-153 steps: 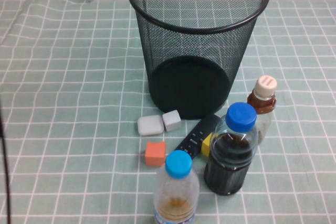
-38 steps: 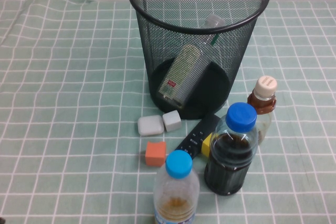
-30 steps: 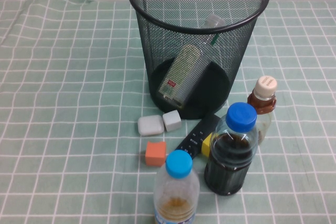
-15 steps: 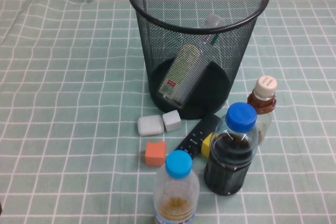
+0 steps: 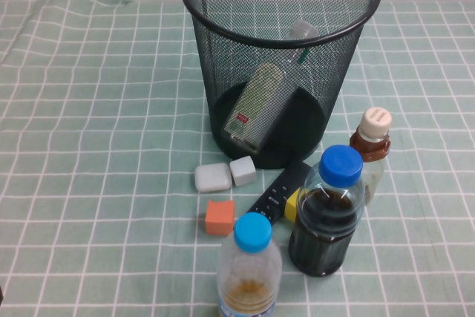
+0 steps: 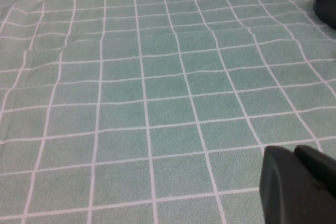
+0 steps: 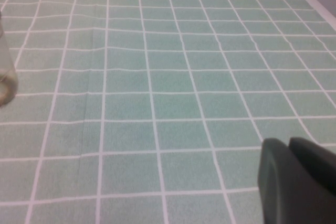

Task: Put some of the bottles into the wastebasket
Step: Pick up a bottle from the table with right arm

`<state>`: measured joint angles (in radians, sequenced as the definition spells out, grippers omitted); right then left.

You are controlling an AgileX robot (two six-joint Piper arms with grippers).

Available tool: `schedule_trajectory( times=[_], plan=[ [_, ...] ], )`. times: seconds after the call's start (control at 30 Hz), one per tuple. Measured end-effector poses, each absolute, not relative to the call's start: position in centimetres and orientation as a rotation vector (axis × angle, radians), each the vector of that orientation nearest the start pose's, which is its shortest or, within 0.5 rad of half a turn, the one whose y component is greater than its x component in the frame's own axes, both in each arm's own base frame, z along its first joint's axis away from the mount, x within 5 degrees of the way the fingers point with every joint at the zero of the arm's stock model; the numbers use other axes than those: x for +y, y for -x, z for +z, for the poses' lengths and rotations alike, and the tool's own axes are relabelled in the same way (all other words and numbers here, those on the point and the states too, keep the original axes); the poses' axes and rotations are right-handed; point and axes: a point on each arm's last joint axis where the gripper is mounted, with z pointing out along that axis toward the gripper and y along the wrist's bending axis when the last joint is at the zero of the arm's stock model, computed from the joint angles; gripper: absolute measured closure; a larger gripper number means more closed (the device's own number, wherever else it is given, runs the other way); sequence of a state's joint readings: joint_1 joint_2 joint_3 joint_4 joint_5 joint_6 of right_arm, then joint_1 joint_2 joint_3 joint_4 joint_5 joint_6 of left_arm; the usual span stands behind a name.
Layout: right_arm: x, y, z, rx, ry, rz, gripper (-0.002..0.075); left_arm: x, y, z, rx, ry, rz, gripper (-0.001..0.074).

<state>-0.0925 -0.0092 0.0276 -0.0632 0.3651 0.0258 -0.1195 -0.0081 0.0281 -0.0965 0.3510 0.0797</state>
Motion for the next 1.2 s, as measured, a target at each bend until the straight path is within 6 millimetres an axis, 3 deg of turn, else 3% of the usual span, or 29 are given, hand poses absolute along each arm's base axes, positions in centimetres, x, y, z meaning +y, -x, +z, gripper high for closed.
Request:
schedule_trajectory(
  times=[0.6,0.93,1.03,1.2],
  plan=[
    [-0.7,-5.4,17.5,1.823,-0.060,-0.118,0.0734,-0.9,-5.3,17.3,1.850,-0.124,-0.121,0.0735],
    [-0.6,-5.6,20.7,1.438,-0.332,0.202,0.0734,-0.9,-5.3,17.3,1.850,-0.124,-0.121,0.0735],
    [-0.4,-5.6,21.1,1.464,-0.401,0.306,0.0732,-0.9,-5.3,17.3,1.850,-0.124,-0.121,0.0735],
    [0.6,-6.3,25.2,1.706,-0.345,0.350,0.0732,-0.9,-5.3,17.3,1.850,-0.124,-0.121,0.0735]
  ],
)
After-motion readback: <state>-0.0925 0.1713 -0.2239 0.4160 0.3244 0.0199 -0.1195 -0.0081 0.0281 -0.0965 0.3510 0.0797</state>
